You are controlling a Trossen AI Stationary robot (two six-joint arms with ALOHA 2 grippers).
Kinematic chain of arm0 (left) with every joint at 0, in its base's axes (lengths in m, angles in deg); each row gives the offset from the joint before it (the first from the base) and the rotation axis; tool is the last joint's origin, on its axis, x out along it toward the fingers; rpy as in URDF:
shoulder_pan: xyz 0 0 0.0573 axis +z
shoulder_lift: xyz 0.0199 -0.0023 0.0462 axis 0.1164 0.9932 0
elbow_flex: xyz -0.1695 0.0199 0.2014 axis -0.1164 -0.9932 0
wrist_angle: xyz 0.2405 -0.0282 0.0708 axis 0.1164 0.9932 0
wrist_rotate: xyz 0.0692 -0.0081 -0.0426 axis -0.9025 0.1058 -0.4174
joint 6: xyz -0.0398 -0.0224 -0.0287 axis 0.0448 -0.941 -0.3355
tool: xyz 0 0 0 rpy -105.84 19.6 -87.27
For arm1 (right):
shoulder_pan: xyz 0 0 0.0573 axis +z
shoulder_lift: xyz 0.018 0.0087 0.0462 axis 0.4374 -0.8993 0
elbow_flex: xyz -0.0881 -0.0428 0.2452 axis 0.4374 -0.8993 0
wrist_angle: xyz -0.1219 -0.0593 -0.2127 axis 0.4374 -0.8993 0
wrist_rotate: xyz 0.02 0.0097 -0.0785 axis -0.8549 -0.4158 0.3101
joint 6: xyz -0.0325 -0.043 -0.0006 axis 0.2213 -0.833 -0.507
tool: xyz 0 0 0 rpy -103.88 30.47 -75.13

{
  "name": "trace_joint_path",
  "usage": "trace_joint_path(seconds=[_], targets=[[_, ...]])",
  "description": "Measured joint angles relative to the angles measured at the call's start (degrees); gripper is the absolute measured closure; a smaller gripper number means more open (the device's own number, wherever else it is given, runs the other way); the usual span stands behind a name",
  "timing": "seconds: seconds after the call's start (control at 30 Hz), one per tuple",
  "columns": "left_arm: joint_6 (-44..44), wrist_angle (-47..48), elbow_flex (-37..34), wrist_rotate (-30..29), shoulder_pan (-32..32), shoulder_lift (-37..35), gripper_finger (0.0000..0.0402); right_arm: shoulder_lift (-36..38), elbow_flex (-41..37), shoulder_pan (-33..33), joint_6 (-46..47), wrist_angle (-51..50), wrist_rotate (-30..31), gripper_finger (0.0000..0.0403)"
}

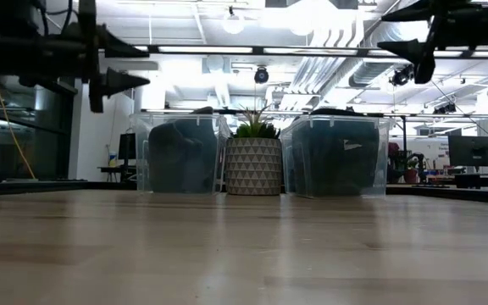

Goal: Pick & Place hat
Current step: Return to Home Position

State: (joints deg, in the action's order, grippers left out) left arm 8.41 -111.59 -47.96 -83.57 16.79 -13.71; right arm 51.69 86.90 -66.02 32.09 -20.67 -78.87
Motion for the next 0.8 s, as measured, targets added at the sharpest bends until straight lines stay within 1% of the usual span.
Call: trace_joint_path(seconds=[0.2, 0.27, 0.4, 0.47, 0.63, 0.73, 0.8], targets=[[0.2, 0.4, -3.0, -1.2, 0.0, -2.2, 0.0202, 6.6, 0.0, 0.0, 1.5, -7.1, 0.8, 0.0181], [-0.1, 1.0, -3.3, -1.7, 0.0, -3.0, 0.0202, 9.1, 0.0, 0.0, 2.0, -9.2, 2.7, 0.0181], [0.4, 1.1, -3.4, -1.1, 0.0, -4.6, 0.0202, 14.4, 0.0, 0.0, 2.0, -13.5, 9.2, 0.0181], [0.8, 0.9, -3.4, -1.0, 0.0, -5.1, 0.0202, 16.4, 0.0, 0.0, 1.9, -16.3, 10.8, 0.0181], [0.0, 0.8, -3.5, -1.6, 0.0, -6.4, 0.0202, 15.6, 0.2, 0.0, 3.9, -17.0, 10.6, 0.0181], [-0.7, 1.0, -3.5, -2.2, 0.0, -6.3, 0.0202, 16.1, 0.0, 0.0, 3.8, -22.0, 10.0, 0.0181], [-1.2, 1.1, -3.5, -3.3, 0.0, -6.3, 0.0202, 16.5, 0.1, 0.0, 4.0, -21.8, 12.2, 0.0181]])
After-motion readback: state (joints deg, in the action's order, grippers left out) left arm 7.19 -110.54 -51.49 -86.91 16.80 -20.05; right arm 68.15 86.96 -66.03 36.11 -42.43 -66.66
